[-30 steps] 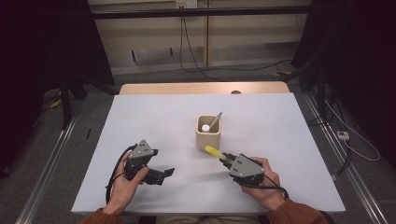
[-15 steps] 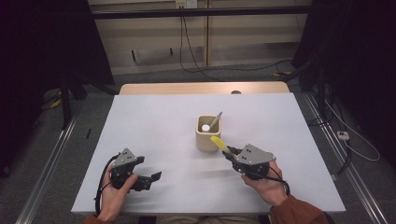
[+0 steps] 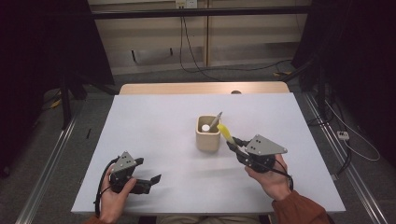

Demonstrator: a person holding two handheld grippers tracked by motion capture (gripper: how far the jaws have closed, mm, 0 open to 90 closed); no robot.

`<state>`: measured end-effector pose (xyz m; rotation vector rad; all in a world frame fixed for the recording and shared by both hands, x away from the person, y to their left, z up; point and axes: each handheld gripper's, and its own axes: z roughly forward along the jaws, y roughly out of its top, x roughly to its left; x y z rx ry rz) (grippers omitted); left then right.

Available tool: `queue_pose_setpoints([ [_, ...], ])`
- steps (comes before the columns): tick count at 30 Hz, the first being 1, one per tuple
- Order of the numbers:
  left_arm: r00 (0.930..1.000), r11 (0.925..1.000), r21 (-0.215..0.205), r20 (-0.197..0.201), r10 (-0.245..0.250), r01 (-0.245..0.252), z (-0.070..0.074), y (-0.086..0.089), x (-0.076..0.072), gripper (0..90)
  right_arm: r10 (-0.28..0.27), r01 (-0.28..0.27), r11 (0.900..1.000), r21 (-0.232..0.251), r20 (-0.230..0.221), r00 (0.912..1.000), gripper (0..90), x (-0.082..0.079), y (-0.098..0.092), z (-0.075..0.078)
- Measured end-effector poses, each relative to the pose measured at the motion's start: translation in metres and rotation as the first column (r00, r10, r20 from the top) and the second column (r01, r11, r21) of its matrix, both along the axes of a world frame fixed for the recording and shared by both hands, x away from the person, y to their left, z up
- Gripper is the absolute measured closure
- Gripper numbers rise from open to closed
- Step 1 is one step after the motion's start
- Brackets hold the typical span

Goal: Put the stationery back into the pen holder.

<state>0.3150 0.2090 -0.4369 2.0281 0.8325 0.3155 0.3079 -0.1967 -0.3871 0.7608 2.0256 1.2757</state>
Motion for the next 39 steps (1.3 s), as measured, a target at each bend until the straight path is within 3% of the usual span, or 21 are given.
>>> queue_pose_setpoints([
  [5,0.9995,1.0000,-0.002,0.031,-0.009,0.009,0.003,0.000,-0.002,6.5,0.002,-0.002,0.999,0.032,-0.004,1.0000,77.5,0.005,-0.001,0.005],
  [8,0.9998,0.9996,-0.028,0.020,0.002,-0.002,0.002,0.001,-0.001,6.2,0.005,-0.005,0.999,0.054,-0.007,1.0000,77.5,0.008,-0.001,0.008],
  [13,1.0000,0.9996,-0.029,0.000,0.004,-0.004,0.001,0.004,0.001,6.2,0.007,-0.006,0.996,0.088,-0.017,0.9998,77.5,0.011,0.000,0.012],
  [16,0.9999,0.9996,-0.026,0.005,0.009,-0.009,0.001,0.004,0.002,6.1,0.015,-0.014,0.993,0.114,-0.004,0.9999,77.5,0.012,0.000,0.016],
  [27,0.9998,0.9993,-0.031,0.006,0.021,-0.021,0.002,0.007,0.002,5.8,0.017,-0.011,0.981,0.193,-0.027,0.9995,77.5,0.026,0.004,0.027],
  [39,0.9998,0.9991,-0.037,0.003,0.019,-0.019,0.001,0.008,0.004,5.8,0.019,-0.012,0.976,0.217,-0.031,0.9993,77.5,0.044,0.014,0.034],
])
